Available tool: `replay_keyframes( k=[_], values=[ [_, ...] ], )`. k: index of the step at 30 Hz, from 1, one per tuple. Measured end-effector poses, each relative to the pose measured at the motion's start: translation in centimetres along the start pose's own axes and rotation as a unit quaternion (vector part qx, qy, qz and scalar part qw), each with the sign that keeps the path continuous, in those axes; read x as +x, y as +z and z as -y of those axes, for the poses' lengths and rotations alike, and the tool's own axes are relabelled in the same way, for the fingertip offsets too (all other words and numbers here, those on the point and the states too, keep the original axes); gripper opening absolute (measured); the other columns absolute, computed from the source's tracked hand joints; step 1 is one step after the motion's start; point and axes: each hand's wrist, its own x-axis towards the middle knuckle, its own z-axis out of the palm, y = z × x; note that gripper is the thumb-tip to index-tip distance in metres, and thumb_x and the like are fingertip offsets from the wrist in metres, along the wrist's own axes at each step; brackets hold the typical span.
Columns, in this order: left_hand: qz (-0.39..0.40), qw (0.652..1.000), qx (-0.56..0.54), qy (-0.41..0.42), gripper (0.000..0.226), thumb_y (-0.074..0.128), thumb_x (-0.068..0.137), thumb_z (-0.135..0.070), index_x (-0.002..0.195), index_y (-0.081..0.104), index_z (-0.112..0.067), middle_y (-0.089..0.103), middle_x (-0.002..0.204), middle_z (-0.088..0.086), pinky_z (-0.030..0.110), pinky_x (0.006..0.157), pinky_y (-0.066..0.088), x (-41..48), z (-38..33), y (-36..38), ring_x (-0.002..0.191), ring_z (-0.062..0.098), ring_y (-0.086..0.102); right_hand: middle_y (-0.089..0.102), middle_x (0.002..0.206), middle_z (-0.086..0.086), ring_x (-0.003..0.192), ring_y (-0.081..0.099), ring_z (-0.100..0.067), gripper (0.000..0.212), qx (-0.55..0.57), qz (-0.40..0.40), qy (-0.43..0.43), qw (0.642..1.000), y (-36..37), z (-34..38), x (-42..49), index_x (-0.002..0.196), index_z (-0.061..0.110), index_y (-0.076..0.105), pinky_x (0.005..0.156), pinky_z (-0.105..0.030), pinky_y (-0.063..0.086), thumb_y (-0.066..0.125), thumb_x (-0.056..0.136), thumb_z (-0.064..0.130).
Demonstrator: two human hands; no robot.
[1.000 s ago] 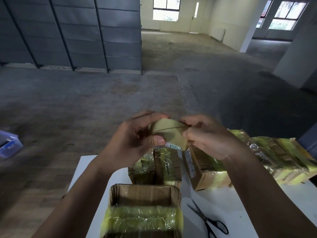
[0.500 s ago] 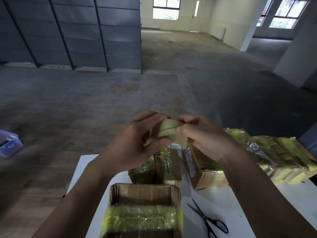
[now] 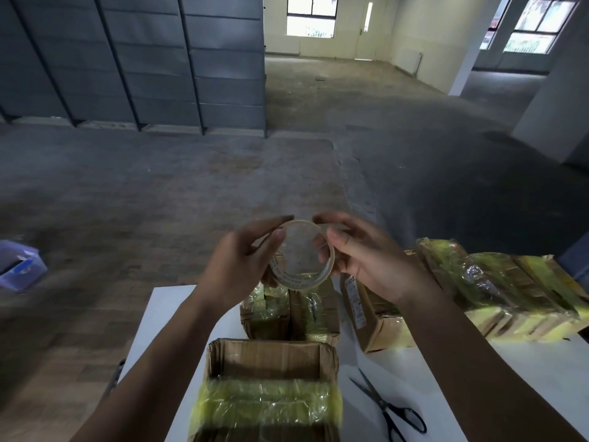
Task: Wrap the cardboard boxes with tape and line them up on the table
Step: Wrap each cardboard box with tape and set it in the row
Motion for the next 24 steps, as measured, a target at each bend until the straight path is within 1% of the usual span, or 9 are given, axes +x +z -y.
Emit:
replay_keyframes(
  k=[4,8,10,13,15,17,20,22,24],
  values=[
    [-0.071,0.994,-0.069,-0.048,0.021,0.054,0.098,-0.017,0.098,0.071,-0.029,0.072,0.081,0.006,0.035,0.043,0.054,-0.3,0.7,0.6,0.059,0.027,0.069,0.069,0.113,-0.011,0.084,0.067,-0.017,0.035,0.046,-0.009,-0.017,0.999,0.4,-1.4,0.5,0.118,0.021,0.067,0.058,-0.021,0.05,0.068,0.085,0.034],
    [-0.112,0.971,-0.161,-0.138,0.016,0.053,0.098,-0.018,0.098,0.069,-0.014,0.071,0.083,0.01,0.037,0.05,0.058,-0.2,1.6,1.5,0.064,0.025,0.071,0.064,0.123,-0.001,0.098,0.066,-0.022,0.048,-0.056,-0.024,-0.003,0.998,0.9,-2.5,0.1,0.128,0.041,0.057,0.07,-0.028,0.052,0.066,0.083,0.051],
    [-0.12,0.955,-0.209,-0.174,0.016,0.053,0.099,-0.017,0.096,0.068,-0.011,0.07,0.072,0.003,0.037,0.052,0.059,-0.1,1.9,1.8,0.055,0.018,0.067,0.065,0.117,0.009,0.096,0.067,-0.016,0.051,-0.09,-0.035,-0.004,0.995,1.2,-2.9,-0.2,0.131,0.047,0.053,0.072,-0.029,0.053,0.067,0.081,0.049],
    [-0.116,0.934,-0.259,-0.217,0.019,0.051,0.1,-0.014,0.093,0.065,-0.004,0.061,0.051,-0.003,0.033,0.052,0.058,-0.1,2.4,2.0,0.038,0.008,0.048,0.065,0.11,0.019,0.094,0.066,-0.006,0.061,-0.14,-0.021,-0.02,0.99,1.6,-2.7,-0.4,0.135,0.044,0.048,0.071,-0.026,0.055,0.072,0.08,0.038],
    [-0.107,0.928,-0.273,-0.23,0.02,0.051,0.1,-0.015,0.095,0.064,0.0,0.057,0.049,-0.001,0.032,0.052,0.057,-0.2,2.7,2.2,0.038,0.009,0.045,0.062,0.118,0.018,0.105,0.063,-0.004,0.074,-0.173,-0.011,-0.006,0.985,1.9,-2.7,-0.3,0.139,0.044,0.041,0.083,-0.03,0.056,0.078,0.076,0.032],
    [-0.087,0.936,-0.263,-0.218,0.025,0.058,0.096,-0.025,0.099,0.065,-0.001,0.054,0.052,0.0,0.034,0.055,0.057,-0.2,2.6,2.3,0.04,0.009,0.046,0.059,0.127,0.012,0.112,0.06,-0.006,0.086,-0.192,-0.02,0.009,0.981,2.2,-2.9,-0.2,0.146,0.038,0.033,0.093,-0.033,0.054,0.081,0.076,0.026],
    [-0.041,0.975,-0.146,-0.164,0.05,0.075,0.071,-0.056,0.106,0.065,-0.021,0.063,0.07,-0.007,0.034,0.053,0.056,-0.2,2.1,2.5,0.048,0.008,0.056,0.061,0.126,0.002,0.109,0.064,-0.01,0.083,-0.156,-0.049,0.013,0.986,2.5,-3.3,0.2,0.146,0.033,0.035,0.09,-0.035,0.056,0.08,0.078,0.02],
    [-0.03,0.989,-0.069,-0.13,0.066,0.083,0.058,-0.061,0.109,0.061,-0.026,0.067,0.081,-0.011,0.033,0.049,0.056,-0.4,2.0,2.7,0.059,0.007,0.065,0.063,0.124,0.004,0.109,0.063,-0.007,0.091,-0.159,-0.052,0.024,0.986,2.5,-3.4,0.5,0.148,0.032,0.034,0.092,-0.031,0.055,0.083,0.071,0.03],
    [-0.037,0.992,-0.038,-0.112,0.072,0.08,0.053,-0.059,0.113,0.059,-0.025,0.068,0.084,-0.011,0.032,0.048,0.056,-0.5,2.3,2.4,0.061,0.007,0.066,0.064,0.123,0.006,0.111,0.062,-0.005,0.101,-0.17,-0.042,0.036,0.984,2.4,-3.4,0.7,0.148,0.032,0.034,0.094,-0.031,0.053,0.083,0.061,0.042]
  ],
)
